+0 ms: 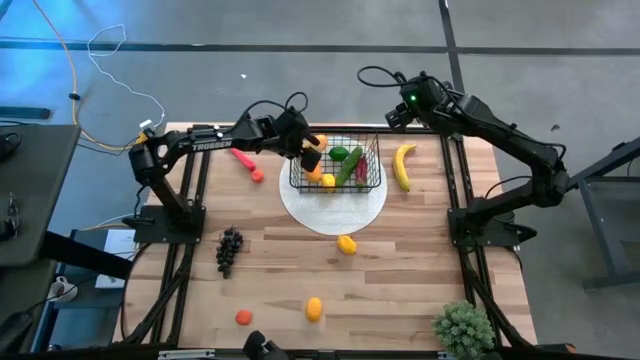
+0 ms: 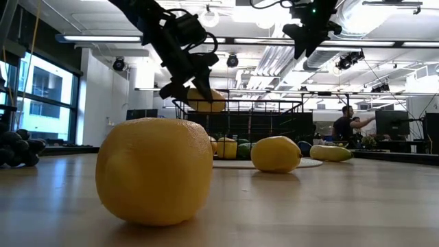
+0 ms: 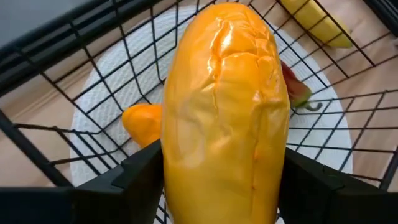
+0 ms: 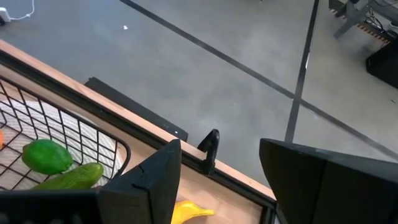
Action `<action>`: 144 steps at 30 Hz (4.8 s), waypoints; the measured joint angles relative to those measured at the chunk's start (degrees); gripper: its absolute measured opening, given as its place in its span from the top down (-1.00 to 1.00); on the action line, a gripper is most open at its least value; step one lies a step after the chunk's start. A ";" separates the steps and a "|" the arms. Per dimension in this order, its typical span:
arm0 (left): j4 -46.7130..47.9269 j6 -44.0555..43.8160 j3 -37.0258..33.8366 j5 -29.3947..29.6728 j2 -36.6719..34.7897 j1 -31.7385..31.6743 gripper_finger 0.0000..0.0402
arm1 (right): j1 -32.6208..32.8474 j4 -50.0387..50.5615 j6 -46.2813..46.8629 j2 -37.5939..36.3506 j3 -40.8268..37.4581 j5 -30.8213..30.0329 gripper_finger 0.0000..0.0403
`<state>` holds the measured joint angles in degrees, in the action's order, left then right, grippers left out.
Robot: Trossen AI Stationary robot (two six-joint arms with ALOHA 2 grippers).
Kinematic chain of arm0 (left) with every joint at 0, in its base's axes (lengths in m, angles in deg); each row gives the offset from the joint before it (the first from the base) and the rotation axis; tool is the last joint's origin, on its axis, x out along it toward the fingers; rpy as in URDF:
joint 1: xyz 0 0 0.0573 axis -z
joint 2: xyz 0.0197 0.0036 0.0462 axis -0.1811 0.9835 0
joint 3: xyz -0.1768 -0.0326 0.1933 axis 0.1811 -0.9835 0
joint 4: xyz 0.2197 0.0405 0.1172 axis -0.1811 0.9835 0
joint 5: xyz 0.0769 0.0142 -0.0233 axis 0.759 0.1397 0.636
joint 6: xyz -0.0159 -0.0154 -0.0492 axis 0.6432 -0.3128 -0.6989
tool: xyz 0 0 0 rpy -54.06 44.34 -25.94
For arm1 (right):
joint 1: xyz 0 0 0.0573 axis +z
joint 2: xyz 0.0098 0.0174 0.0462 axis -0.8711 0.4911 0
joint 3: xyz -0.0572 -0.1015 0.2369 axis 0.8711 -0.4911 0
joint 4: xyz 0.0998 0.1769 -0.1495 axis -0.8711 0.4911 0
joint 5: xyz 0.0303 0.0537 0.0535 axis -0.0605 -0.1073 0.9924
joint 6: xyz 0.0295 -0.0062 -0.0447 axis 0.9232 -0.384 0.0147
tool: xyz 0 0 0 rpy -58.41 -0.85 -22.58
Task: Build produce basket
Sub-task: Put the yellow mango into the black wire basket, then put the top yellow lemon into the black wire basket
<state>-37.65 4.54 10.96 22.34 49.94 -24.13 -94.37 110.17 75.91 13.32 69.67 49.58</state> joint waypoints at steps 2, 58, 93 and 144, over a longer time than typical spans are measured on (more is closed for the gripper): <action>0.00 -0.03 0.00 0.74 0.00 0.00 -0.22 | 0.00 0.00 0.05 0.00 0.00 0.00 0.01; -0.84 -16.47 0.00 1.77 0.28 -0.12 -0.45 | 0.07 3.62 5.59 0.00 -0.07 5.59 0.01; 13.78 1.95 -0.02 -22.40 -10.77 2.40 -0.43 | 34.22 -2.18 38.78 -0.04 -11.75 29.53 0.01; 30.98 2.39 0.00 -4.07 -30.32 13.66 -0.43 | 45.16 -24.91 42.58 27.60 -20.39 27.71 -0.26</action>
<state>-6.66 6.94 10.96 18.28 19.63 -10.47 -49.21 85.26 118.49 40.92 49.28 77.29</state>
